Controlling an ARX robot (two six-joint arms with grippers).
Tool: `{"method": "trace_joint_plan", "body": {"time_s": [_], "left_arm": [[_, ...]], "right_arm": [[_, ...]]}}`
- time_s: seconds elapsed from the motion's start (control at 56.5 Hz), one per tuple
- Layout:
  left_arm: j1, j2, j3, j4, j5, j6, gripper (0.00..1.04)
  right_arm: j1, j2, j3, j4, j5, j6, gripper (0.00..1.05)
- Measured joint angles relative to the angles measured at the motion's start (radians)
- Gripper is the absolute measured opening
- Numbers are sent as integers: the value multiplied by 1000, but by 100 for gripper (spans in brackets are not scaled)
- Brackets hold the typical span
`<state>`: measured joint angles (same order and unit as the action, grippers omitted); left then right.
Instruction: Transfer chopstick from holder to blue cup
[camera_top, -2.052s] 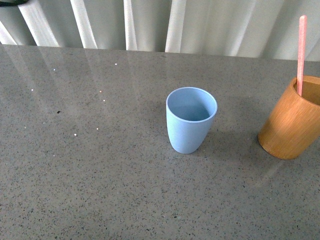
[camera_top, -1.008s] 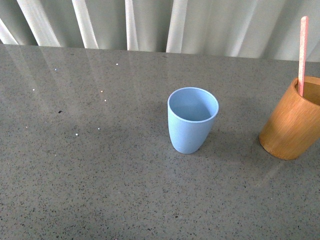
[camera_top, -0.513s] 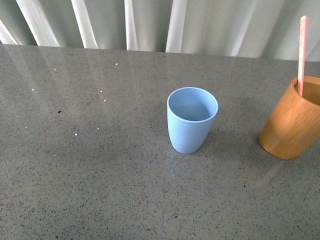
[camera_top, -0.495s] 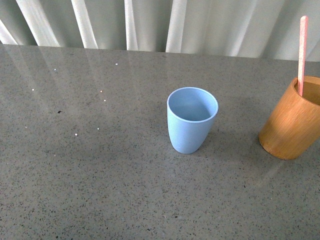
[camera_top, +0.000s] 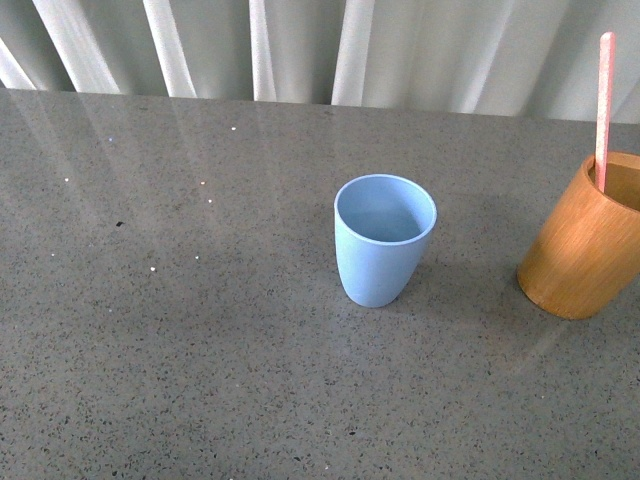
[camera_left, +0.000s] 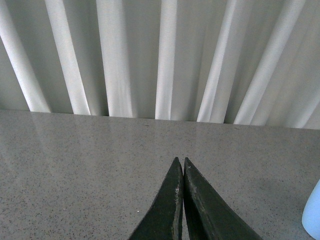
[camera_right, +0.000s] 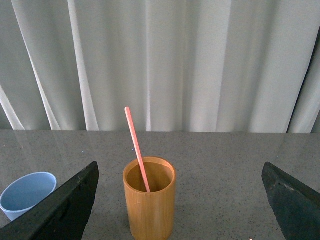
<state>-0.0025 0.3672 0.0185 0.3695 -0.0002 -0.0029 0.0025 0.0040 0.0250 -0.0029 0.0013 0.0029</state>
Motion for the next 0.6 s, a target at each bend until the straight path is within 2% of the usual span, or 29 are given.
{"method": "trace_joint_plan", "body": {"time_s": [0.248,0.566,0.601], "left_arm": [[0,-119,0,-118,0,0,4],[0,-195,0,-193,0,0,4],[0,-243,0,-256,0,0,4]], "right_arm": [[0,0,0,0,0,0,95],[0,0,0,0,0,0,95],[0,0,0,0,0,0,95]]}}
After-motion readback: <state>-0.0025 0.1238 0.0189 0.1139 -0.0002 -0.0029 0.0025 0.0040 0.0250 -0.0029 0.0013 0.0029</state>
